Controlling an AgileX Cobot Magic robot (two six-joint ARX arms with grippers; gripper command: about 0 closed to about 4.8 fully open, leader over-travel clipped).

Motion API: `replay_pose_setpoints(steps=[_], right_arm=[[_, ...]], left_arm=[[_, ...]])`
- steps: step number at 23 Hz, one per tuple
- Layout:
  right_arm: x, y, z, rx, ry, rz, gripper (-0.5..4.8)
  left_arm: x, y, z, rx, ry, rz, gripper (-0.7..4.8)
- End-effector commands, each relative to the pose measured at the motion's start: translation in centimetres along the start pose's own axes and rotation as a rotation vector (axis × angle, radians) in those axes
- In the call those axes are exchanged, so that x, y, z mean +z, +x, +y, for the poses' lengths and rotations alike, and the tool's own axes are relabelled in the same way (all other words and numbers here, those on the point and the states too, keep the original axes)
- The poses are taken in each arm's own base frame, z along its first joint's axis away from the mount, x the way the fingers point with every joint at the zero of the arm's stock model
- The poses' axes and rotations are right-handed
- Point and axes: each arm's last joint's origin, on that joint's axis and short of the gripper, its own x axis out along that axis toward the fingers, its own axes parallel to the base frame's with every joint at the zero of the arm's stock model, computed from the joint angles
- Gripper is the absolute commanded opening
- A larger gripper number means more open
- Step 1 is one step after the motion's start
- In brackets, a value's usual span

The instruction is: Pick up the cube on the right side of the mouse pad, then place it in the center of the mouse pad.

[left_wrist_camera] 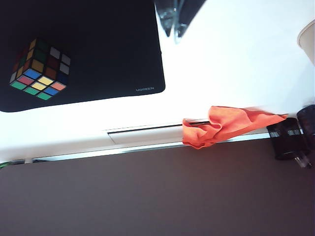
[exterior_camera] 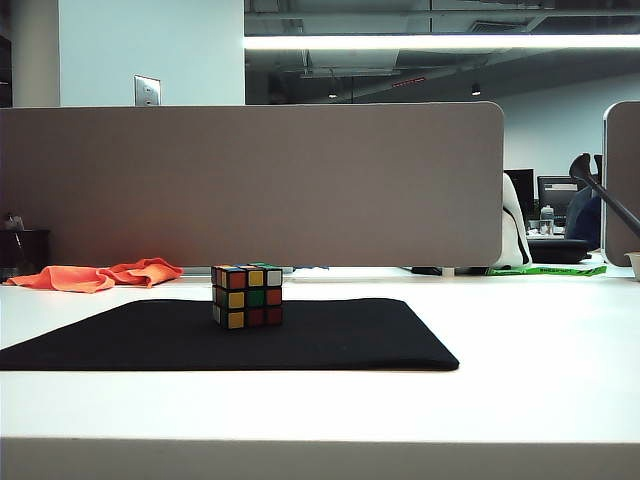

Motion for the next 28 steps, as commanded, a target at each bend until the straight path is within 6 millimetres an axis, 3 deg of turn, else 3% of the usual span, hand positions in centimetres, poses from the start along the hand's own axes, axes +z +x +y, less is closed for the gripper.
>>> replay_pose_setpoints(steps=[1, 28], right_arm=[[0.11, 0.01, 0.01, 0.003, 0.001, -0.015, -0.06], [0.11, 0.01, 0.02, 0.001, 0.008, -0.015, -0.06]], left_arm=[[0.20, -0.01, 0.04, 0.007, -0.002, -0.015, -0.06], [0.27, 0.02, 0.00, -0.010, -0.020, -0.032, -0.05]])
